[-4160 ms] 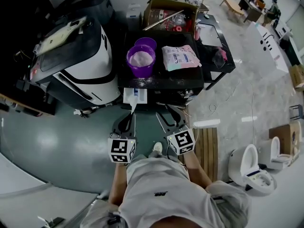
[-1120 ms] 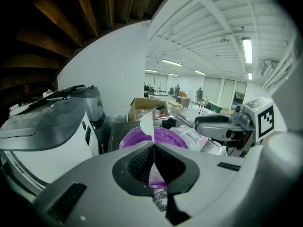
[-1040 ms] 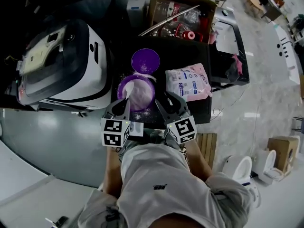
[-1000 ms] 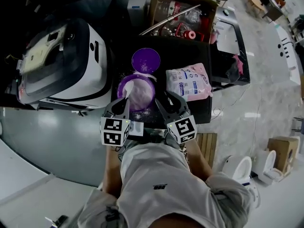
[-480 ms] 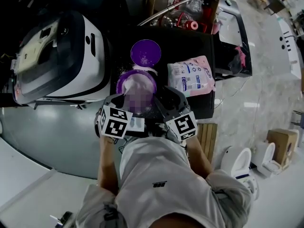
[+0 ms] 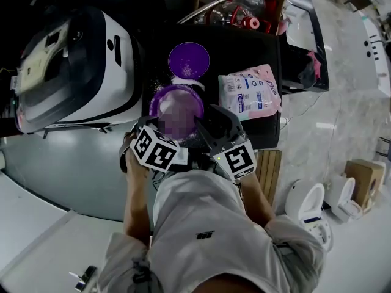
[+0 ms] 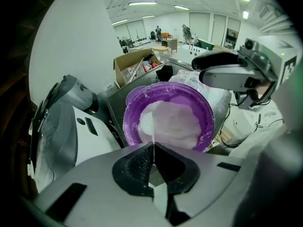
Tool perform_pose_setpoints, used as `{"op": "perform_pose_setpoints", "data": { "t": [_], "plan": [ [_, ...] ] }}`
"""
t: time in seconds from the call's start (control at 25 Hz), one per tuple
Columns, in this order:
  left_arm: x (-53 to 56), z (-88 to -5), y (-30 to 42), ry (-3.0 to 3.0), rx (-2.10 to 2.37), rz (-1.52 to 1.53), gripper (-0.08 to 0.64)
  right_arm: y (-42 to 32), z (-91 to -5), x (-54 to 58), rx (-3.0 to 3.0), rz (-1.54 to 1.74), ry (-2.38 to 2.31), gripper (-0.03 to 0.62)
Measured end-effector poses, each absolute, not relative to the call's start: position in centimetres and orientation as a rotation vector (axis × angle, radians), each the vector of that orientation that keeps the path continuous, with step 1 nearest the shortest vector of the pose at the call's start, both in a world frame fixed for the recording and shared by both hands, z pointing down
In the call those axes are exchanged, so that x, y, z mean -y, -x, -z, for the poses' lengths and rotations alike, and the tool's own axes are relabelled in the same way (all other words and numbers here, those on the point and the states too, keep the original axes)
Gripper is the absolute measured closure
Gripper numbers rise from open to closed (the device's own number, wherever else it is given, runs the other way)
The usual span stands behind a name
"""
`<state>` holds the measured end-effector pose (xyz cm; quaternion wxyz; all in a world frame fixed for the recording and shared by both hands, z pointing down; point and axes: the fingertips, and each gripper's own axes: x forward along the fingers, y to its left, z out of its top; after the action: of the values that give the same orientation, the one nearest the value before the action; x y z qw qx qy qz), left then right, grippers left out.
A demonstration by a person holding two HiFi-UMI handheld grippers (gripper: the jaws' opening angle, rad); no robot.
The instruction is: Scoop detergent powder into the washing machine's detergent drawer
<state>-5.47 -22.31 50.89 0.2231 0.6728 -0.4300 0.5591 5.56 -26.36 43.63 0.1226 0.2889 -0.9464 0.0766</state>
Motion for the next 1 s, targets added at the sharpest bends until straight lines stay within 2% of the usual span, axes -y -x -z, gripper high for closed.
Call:
{"op": "perform_pose_setpoints", "data": {
  "t": [0.2, 1.0],
  "plan": [
    [22.2, -51.8, 4.8, -1.817, 1.071, -1.632, 0.545, -5.6, -43.2, 27.1, 2.789, -0.195, -0.85, 0.426],
    [20.9, -52.8, 1.1, -1.83, 0.715, -1.483, 0.545, -6.8, -42.9, 28.3, 2.793, -0.252, -0.907, 0.426]
  ]
}}
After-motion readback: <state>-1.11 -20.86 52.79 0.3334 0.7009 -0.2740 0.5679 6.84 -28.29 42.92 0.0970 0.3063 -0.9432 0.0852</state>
